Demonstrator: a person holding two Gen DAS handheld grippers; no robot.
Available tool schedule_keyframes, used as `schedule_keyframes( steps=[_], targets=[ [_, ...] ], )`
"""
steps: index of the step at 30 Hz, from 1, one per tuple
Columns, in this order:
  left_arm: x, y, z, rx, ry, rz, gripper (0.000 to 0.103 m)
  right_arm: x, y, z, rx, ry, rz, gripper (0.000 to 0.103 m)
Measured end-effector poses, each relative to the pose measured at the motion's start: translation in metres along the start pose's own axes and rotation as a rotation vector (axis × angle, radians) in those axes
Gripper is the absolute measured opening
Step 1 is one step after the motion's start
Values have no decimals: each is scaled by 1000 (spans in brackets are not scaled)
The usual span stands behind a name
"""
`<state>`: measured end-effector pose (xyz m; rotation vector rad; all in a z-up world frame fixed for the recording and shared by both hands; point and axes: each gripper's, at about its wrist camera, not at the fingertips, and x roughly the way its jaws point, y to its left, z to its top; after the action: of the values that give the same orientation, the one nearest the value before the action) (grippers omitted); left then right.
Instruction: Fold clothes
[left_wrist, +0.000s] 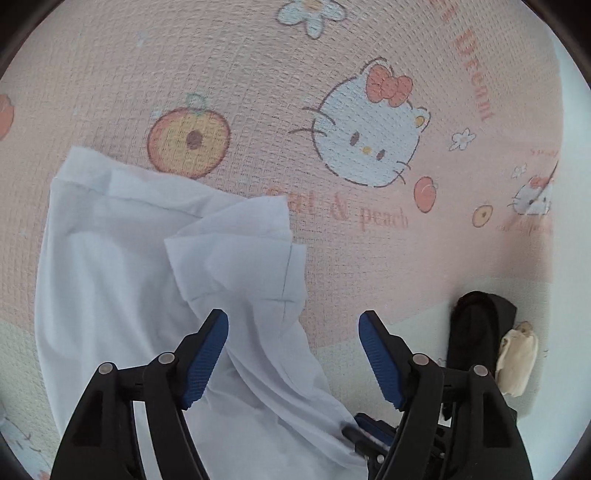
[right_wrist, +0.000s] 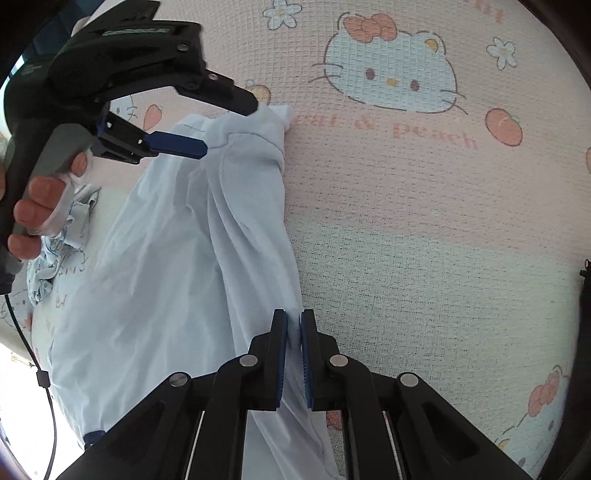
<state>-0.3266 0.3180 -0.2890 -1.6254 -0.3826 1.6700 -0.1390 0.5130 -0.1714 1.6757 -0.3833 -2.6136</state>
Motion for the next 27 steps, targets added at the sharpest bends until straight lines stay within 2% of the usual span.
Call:
schedule_keyframes(
  steps=[1,3,8,14,15,16,18,20,22,24,27],
  targets=[
    [7,-6,4,10,2,13,72,-4,-2,-1,0,-8,8,31],
    [13,-13,8,30,18,29,72,-11,-5,-3,-1,-30,24,37],
    [32,-25,12,79,72,90,72,-16,-9,1,15,-89,42,37],
    [53,-30,8,126,107,168,71,-6,-8,3,22,-61,38,37],
    [51,-30,7,129,82,159,69,-4,-8,3,23,-56,37,37],
    [48,-30,6,134,58,152,61,-2,-8,3,24,-51,36,37],
    [49,-32,6,175,52,180,6,2,-8,4,25,-40,34,37],
    [50,-34,8,203,54,199,6,5,-8,4,27,-30,33,37],
    [49,-35,10,209,53,179,5,9,-8,4,29,-19,31,37],
    [46,-33,14,189,49,169,5,10,-9,5,38,-14,38,37],
    [37,-28,19,110,42,94,5,8,-15,5,68,-19,57,38]
  ],
)
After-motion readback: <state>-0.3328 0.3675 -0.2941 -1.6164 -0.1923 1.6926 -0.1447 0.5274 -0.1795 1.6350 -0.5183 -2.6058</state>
